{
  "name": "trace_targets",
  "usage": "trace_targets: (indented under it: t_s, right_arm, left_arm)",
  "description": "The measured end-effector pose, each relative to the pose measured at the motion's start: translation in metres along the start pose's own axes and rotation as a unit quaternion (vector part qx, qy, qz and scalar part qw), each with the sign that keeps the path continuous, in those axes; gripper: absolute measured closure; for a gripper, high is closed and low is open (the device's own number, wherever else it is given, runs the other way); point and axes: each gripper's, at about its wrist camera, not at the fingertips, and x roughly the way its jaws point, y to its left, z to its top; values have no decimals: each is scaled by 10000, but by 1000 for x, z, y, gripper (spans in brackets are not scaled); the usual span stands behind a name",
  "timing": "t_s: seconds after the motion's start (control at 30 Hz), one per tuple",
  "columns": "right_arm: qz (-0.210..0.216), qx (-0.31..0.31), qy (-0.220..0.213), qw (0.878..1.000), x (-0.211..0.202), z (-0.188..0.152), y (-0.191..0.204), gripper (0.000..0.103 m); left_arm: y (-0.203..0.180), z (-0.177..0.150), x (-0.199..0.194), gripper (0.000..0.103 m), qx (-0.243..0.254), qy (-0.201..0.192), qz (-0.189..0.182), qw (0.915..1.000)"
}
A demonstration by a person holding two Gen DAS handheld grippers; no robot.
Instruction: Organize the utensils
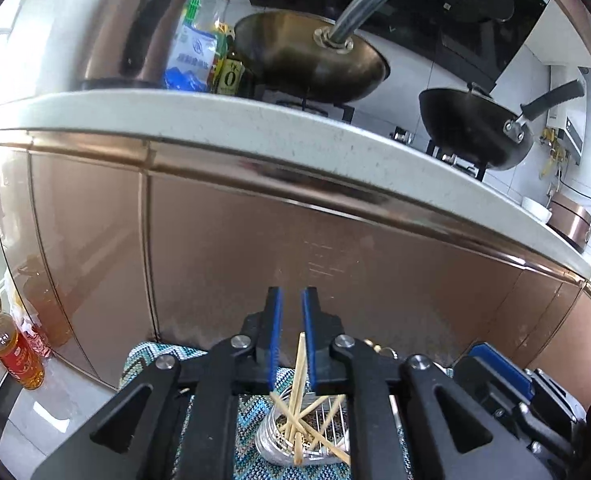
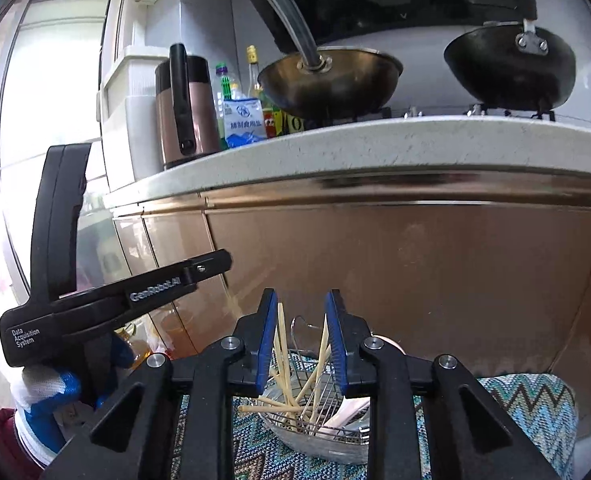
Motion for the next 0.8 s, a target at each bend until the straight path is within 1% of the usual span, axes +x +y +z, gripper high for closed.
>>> trace_targets:
  t_s: [0.03,0.2,0.23,0.3,0.47,0.5,0.53,0.63,0.7,0.73,0.77,0.8]
  right_arm:
    - [-34,8,-26,10000,-7,2,2,77]
    - [-164,26,-108,9998,-38,6,12,73]
    - [-195,16,-122,9997,-45,6,14,73]
    - [-227,-10,-146,9996,-61,7,21,69]
    - [-427,-104,-217,9988,-103,9,36,63]
    - [-468,-125,-238,9985,-111,9,38,61]
    - [-522,-156,-255,9982,-120,8,41,60]
    - [-776,-262,-317,9961,-146,6,48,54]
    - [-928,-270,-350,9947,-161,3,50,48]
    - [-998,-274,-364,9940,-168,1,51,47]
    - [-1086,-285,-375,9930,-176,0,52,44]
    - [-1170,-301,-388,9919,-184,-2,53,41]
  left_arm:
    - [0,1,-7,88,-11,-21,0,10000]
    - [-2,3,-43,82,24,-85,40,10000]
    - [-4,2,-52,77,60,-92,85,9999]
    - [-6,1,-69,69,127,-130,173,9997]
    - [-13,-7,-115,63,303,-250,318,9987]
    - [-15,-9,-125,56,337,-281,339,9985]
    - [-16,-11,-133,52,365,-317,364,9982]
    - [-22,-18,-160,52,503,-454,432,9968]
    - [-25,-22,-173,51,566,-481,452,9962]
    - [-26,-24,-180,50,586,-502,451,9960]
    - [-27,-27,-188,50,597,-539,447,9958]
    - [-28,-29,-195,46,610,-577,466,9954]
